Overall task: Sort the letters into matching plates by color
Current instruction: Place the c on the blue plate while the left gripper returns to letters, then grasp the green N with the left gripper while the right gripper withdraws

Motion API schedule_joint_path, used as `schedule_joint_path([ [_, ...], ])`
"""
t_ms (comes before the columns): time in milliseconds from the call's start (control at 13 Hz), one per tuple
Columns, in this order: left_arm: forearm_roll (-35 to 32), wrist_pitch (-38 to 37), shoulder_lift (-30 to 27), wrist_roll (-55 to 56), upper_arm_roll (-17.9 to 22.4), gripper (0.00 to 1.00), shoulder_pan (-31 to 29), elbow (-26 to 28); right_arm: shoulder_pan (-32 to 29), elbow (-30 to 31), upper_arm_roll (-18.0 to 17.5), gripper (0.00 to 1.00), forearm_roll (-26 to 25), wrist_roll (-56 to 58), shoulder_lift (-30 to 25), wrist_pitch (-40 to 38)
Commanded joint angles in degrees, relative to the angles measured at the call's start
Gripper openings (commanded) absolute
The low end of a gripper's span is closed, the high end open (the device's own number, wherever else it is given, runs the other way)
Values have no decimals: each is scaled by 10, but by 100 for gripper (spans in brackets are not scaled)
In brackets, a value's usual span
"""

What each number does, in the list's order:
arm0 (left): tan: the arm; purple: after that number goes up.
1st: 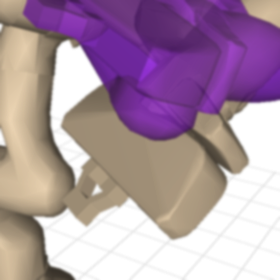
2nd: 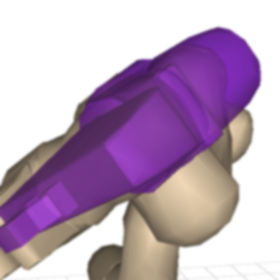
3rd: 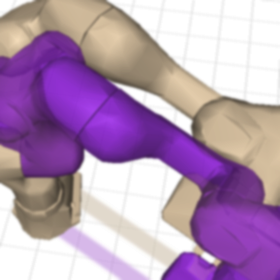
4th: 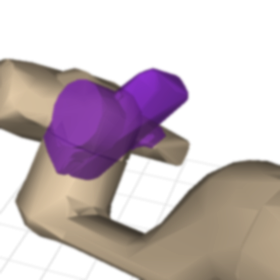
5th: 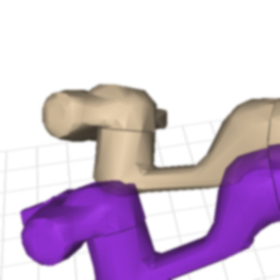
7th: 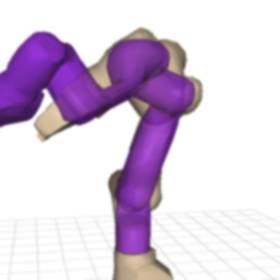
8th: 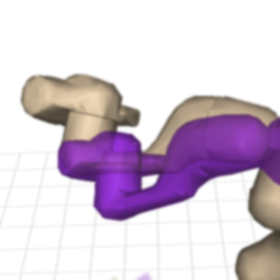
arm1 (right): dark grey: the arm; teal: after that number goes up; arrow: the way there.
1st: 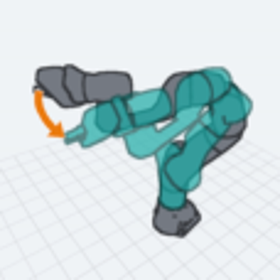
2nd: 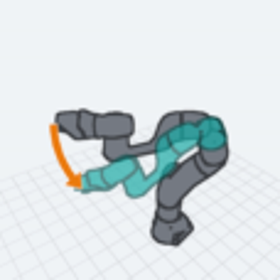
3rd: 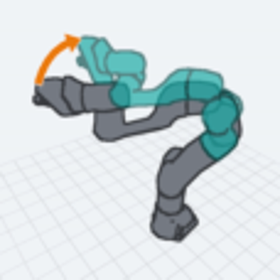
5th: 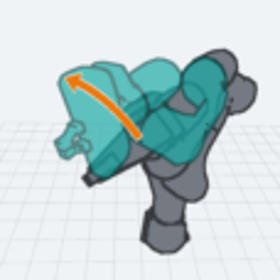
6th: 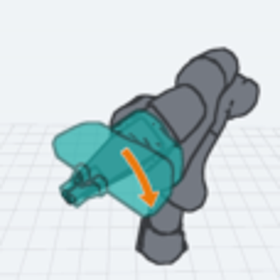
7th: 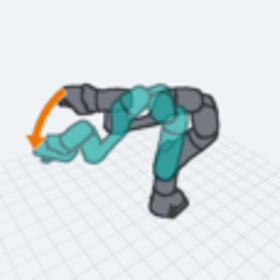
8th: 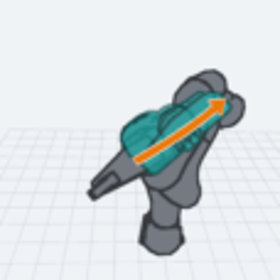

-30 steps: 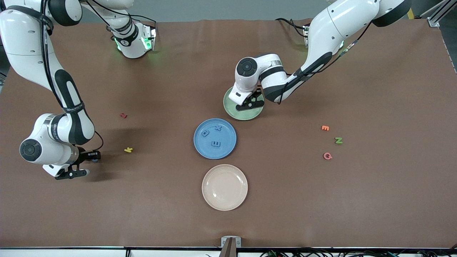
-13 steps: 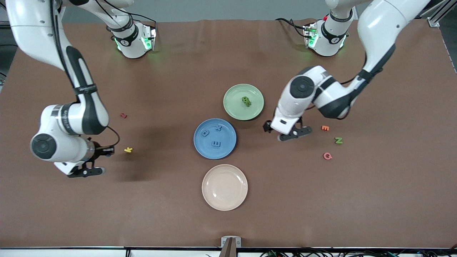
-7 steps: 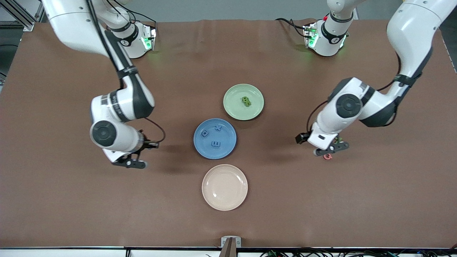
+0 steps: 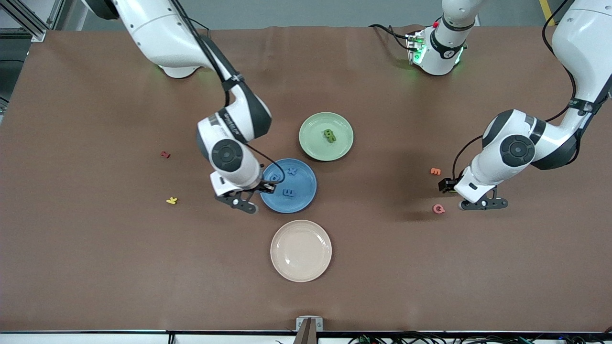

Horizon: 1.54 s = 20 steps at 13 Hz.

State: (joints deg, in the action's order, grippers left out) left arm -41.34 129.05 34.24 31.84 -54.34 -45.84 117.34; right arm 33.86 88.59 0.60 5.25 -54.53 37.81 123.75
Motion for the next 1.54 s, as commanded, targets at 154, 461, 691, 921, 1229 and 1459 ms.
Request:
schedule_joint_path([
  [154, -60, 20, 18, -46, -4, 76, -26, 25, 58, -72, 6, 22, 2, -114, 73, 48],
  [461, -74, 31, 35, -52, -3, 72, -36, 30, 82, -92, 6, 23, 2, -151, 98, 80],
  [691, -74, 40, 38, -52, -3, 71, -38, 37, 87, -92, 7, 23, 0, -157, 104, 90],
  [921, -74, 47, 41, -52, 5, 66, -37, 41, 78, -92, 7, 24, -2, -150, 104, 90],
  [1229, -95, 57, 54, -52, 21, 62, -36, 40, 77, -92, 8, 84, -1, -150, 100, 84],
  [1459, -95, 64, 59, -52, 29, 62, -36, 40, 76, -88, 10, 99, -2, -146, 78, 21],
])
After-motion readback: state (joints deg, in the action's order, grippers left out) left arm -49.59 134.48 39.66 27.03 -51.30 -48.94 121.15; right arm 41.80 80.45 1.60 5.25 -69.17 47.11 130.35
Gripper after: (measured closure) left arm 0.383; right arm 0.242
